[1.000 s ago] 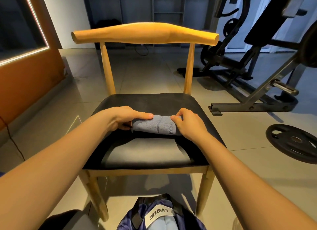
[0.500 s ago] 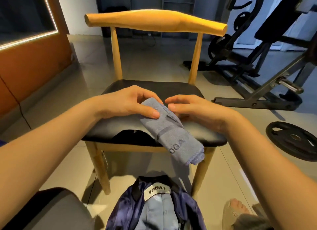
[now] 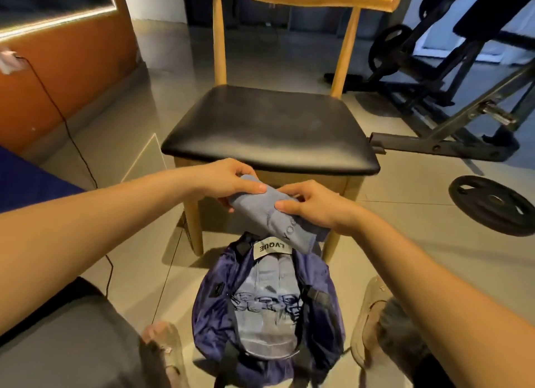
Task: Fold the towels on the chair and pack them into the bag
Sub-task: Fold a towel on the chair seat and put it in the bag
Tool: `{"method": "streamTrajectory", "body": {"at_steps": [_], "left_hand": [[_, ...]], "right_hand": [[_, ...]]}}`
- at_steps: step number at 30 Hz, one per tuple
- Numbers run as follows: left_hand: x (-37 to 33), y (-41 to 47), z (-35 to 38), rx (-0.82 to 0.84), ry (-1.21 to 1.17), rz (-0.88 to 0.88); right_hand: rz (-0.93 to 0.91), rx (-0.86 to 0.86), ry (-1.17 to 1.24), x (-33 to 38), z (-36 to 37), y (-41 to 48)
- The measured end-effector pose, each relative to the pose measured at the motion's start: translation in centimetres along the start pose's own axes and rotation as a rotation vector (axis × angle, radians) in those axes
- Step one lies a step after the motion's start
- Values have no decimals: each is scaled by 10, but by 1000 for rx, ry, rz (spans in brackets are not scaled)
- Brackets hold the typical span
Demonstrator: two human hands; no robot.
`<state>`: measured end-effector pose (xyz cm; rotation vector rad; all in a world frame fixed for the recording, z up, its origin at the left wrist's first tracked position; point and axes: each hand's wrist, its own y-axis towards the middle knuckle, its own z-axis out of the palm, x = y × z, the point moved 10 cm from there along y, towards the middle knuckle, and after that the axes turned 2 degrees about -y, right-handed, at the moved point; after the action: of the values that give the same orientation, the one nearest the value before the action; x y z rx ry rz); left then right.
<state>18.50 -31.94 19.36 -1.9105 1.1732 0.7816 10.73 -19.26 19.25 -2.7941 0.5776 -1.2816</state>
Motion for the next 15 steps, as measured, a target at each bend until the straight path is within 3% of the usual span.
{"method": "streamTrajectory", "body": {"at_steps": [5,10,12,15], "left_hand": [[43,-17,53,121,-16,-77],[112,-13,123,240,-71,-219],[139,-8,142,169,-70,-230],[170,-7,146,-111,224,-143]], "right_hand": [[156,145,166,-44,56,-28],[241,261,-6,-101,96,-36],[281,276,-142,-138,115,-39],[323,308,-371,-181,141,-46]]}}
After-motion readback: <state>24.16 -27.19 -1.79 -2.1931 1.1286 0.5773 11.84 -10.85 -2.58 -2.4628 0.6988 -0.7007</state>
